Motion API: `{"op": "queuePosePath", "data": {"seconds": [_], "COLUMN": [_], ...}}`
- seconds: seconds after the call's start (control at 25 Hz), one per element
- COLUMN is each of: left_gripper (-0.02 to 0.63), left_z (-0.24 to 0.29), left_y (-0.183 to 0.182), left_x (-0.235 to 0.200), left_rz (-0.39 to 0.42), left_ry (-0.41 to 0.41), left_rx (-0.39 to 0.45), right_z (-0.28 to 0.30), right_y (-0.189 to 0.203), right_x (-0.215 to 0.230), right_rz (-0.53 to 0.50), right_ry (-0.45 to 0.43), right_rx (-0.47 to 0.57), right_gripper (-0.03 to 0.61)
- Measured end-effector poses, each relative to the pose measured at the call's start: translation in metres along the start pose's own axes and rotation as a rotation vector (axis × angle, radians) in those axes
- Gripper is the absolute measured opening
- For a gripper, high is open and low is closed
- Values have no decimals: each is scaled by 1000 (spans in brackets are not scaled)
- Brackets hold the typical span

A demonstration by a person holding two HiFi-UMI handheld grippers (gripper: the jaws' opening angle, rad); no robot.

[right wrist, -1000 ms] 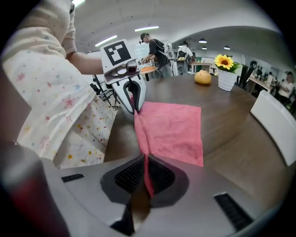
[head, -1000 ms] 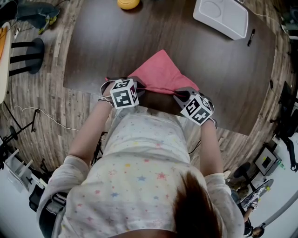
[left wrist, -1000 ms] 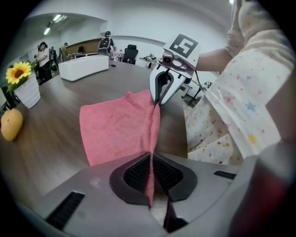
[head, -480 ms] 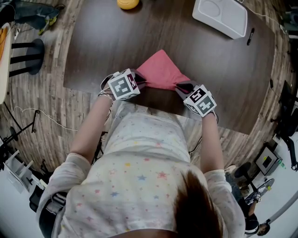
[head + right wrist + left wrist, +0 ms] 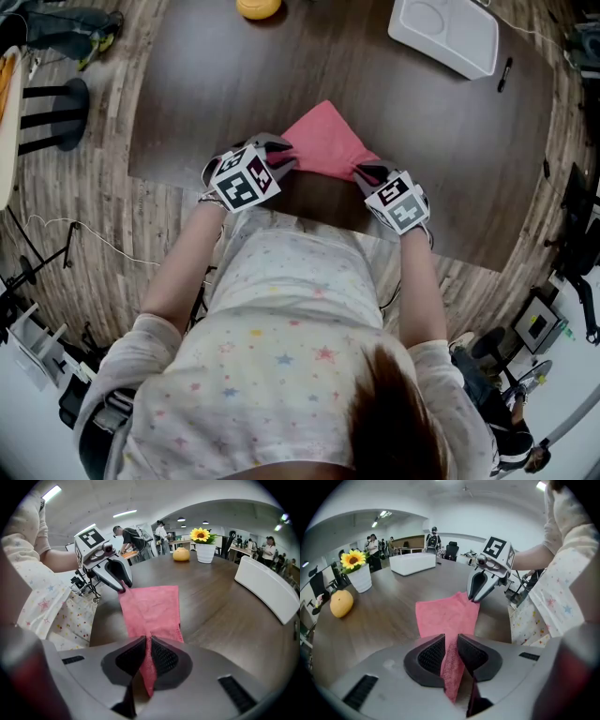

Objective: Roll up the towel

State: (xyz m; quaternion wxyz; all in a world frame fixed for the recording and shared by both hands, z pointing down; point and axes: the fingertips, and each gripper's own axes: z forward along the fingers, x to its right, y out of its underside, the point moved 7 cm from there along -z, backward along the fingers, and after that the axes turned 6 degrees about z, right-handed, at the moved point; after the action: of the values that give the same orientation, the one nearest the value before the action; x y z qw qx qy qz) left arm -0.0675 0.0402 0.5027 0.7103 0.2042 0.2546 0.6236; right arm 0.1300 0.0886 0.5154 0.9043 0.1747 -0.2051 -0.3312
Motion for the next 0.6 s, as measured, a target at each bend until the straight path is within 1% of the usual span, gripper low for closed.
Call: {"op": "queuePosePath", "data": {"seconds": [0.08,0.16,0.2,0.28,0.4,0.48,0.6], "left_gripper": [66,66,66,66,66,72,72], "left_z": [-6,-5,-2,10,29,36,40], "left_y": [-9,-20,-24,-26,-19,-14,-10], "left_x": [3,10,14,23,31,33,34], "left_rz": [17,41,57,103,156,167,165], "left_ry": [-16,13,36,70,76,68,68], "left_rx": [49,91,96,68,-18,-60,-78], "right_z": [0,0,1,2,2,0,-7], "right_y": [0,0,-1,-2,-2,0,-1], "right_x": [0,1,1,1,1,1,3], "right_rz": [3,8,9,8,1,-2,5], "right_ry": [-1,0,2,6,8,14,34], "right_rx": [1,0,-1,-3,-9,-7,32], "right_gripper": [36,35,35,35,35,36,48]}}
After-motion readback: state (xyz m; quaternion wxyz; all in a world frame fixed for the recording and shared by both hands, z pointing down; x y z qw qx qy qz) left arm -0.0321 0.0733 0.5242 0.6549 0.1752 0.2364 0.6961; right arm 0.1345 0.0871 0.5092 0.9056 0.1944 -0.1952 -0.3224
